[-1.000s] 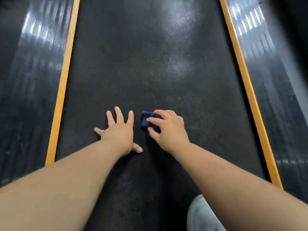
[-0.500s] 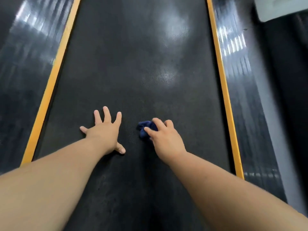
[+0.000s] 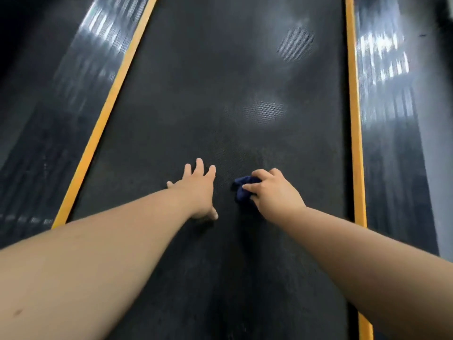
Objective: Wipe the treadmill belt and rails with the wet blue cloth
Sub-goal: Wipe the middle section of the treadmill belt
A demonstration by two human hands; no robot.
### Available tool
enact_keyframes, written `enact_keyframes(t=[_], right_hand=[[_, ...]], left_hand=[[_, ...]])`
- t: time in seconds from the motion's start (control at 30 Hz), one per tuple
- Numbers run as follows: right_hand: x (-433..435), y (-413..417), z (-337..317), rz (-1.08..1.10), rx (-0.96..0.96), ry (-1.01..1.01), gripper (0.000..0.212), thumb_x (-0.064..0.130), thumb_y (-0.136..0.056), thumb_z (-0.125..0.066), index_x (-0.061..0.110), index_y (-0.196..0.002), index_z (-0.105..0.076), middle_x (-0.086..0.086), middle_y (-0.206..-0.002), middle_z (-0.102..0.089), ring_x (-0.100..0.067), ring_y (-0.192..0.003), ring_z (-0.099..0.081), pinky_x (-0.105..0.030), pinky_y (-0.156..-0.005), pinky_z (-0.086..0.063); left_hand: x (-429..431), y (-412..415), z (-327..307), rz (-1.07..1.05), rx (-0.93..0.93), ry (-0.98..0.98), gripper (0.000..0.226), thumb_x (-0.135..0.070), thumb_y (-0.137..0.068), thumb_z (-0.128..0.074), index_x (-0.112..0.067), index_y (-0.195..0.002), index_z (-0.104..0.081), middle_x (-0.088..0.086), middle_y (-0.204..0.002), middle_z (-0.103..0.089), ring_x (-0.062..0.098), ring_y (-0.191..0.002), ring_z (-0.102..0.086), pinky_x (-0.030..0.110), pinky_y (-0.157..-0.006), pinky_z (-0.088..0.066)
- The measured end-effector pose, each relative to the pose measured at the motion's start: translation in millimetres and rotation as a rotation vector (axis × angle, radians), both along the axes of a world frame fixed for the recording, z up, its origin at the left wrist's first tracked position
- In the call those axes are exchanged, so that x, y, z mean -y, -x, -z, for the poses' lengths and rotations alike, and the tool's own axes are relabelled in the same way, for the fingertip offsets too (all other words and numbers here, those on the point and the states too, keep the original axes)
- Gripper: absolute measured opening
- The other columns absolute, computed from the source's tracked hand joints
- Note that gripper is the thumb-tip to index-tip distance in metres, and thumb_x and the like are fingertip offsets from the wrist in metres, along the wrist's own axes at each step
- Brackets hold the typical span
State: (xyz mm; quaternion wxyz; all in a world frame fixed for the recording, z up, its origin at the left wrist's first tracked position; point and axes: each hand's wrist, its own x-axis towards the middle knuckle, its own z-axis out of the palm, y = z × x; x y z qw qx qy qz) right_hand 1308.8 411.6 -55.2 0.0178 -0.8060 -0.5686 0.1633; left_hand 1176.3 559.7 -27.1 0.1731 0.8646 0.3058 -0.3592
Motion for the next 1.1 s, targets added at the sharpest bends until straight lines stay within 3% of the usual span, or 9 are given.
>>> enact_keyframes(t=[0.2, 0.3, 0.43, 0.5, 0.6, 0.67, 0.73, 0.93, 1.1], right_hand=[[-46.0, -57.3, 8.9, 0.380, 0.048, -0.130, 0.033, 0.026, -0.096, -0.050, 0.026, -0.127, -0.059, -0.002, -0.134, -0.043, -0.030, -0.115, -0.035, -0.037, -0.090, -0.043], [-30.1, -47.7, 8.1, 0.318, 0.021, -0.130, 0.030, 0.023, -0.094, -0.051, 0.024, -0.121, -0.062, -0.003, -0.128, -0.047, -0.031, -0.109, -0.037, -0.041, -0.091, -0.045], [29.5, 4.3, 12.8, 0.210, -0.050, -0.203, 0.020, 0.018, -0.074, -0.073, 0.022, -0.094, -0.073, -0.003, -0.110, -0.061, -0.031, -0.087, -0.051, -0.042, -0.069, -0.053], [36.9, 7.3, 18.9, 0.177, -0.021, -0.228, 0.025, 0.020, -0.070, -0.078, 0.024, -0.094, -0.073, -0.002, -0.109, -0.062, -0.029, -0.083, -0.054, -0.039, -0.061, -0.053], [10.1, -23.5, 22.6, 0.201, 0.020, -0.267, 0.024, 0.021, -0.081, -0.060, 0.025, -0.103, -0.070, -0.005, -0.116, -0.059, -0.034, -0.089, -0.051, -0.042, -0.070, -0.052], [-16.3, -59.6, 18.9, 0.325, 0.010, -0.177, 0.033, 0.021, -0.091, -0.051, 0.028, -0.122, -0.061, -0.004, -0.135, -0.045, -0.036, -0.110, -0.043, -0.044, -0.092, -0.045], [-34.0, -83.0, 14.5, 0.417, -0.054, -0.057, 0.041, 0.021, -0.094, -0.051, 0.033, -0.134, -0.050, -0.001, -0.145, -0.032, -0.033, -0.124, -0.033, -0.041, -0.102, -0.037], [30.7, 0.8, 14.8, 0.324, 0.054, -0.168, 0.042, 0.021, -0.084, -0.036, 0.018, -0.116, -0.063, -0.004, -0.126, -0.055, -0.033, -0.105, -0.051, -0.040, -0.078, -0.049], [66.6, 13.3, 19.4, 0.197, 0.079, -0.174, 0.048, 0.026, -0.078, -0.032, 0.028, -0.111, -0.066, 0.003, -0.120, -0.061, -0.029, -0.098, -0.058, -0.035, -0.071, -0.046]], left_hand=[[20.9, -22.4, 20.9, -0.067, 0.015, -0.035, 0.124, -0.044, -0.072, -0.079, -0.027, -0.148, 0.017, 0.008, -0.155, 0.026, 0.031, -0.144, 0.017, 0.067, -0.101, -0.032], [17.3, -19.3, 18.6, -0.018, 0.014, -0.002, 0.127, -0.047, -0.068, -0.080, -0.034, -0.147, 0.019, 0.009, -0.154, 0.026, 0.033, -0.144, 0.016, 0.062, -0.101, -0.036], [13.4, -19.2, 16.4, 0.040, -0.025, 0.030, 0.124, -0.039, -0.071, -0.080, -0.048, -0.140, 0.023, 0.011, -0.148, 0.037, 0.037, -0.141, 0.022, 0.062, -0.100, -0.037], [19.2, -22.9, 18.3, 0.043, -0.062, 0.014, 0.122, -0.034, -0.074, -0.079, -0.049, -0.140, 0.022, 0.013, -0.147, 0.040, 0.039, -0.140, 0.024, 0.067, -0.099, -0.034], [20.0, -26.7, 20.2, 0.048, -0.060, -0.016, 0.121, -0.031, -0.075, -0.078, -0.049, -0.141, 0.022, 0.014, -0.147, 0.039, 0.040, -0.140, 0.024, 0.068, -0.097, -0.035], [19.9, -24.4, 19.5, 0.049, -0.060, 0.000, 0.121, -0.033, -0.074, -0.079, -0.050, -0.141, 0.021, 0.013, -0.147, 0.039, 0.041, -0.140, 0.024, 0.066, -0.098, -0.036], [16.6, -22.5, 21.3, 0.043, -0.046, 0.016, 0.122, -0.034, -0.073, -0.079, -0.051, -0.140, 0.021, 0.012, -0.147, 0.039, 0.040, -0.139, 0.025, 0.065, -0.098, -0.037], [11.3, -23.6, 18.4, 0.016, 0.023, 0.056, 0.110, -0.040, -0.074, -0.072, -0.048, -0.145, 0.013, 0.015, -0.151, 0.032, 0.042, -0.140, 0.020, 0.054, -0.107, -0.033], [23.4, -28.5, 20.0, 0.037, 0.043, -0.121, 0.108, -0.066, -0.066, -0.069, -0.045, -0.147, -0.001, 0.015, -0.155, 0.016, 0.040, -0.143, 0.006, 0.063, -0.104, -0.031]])
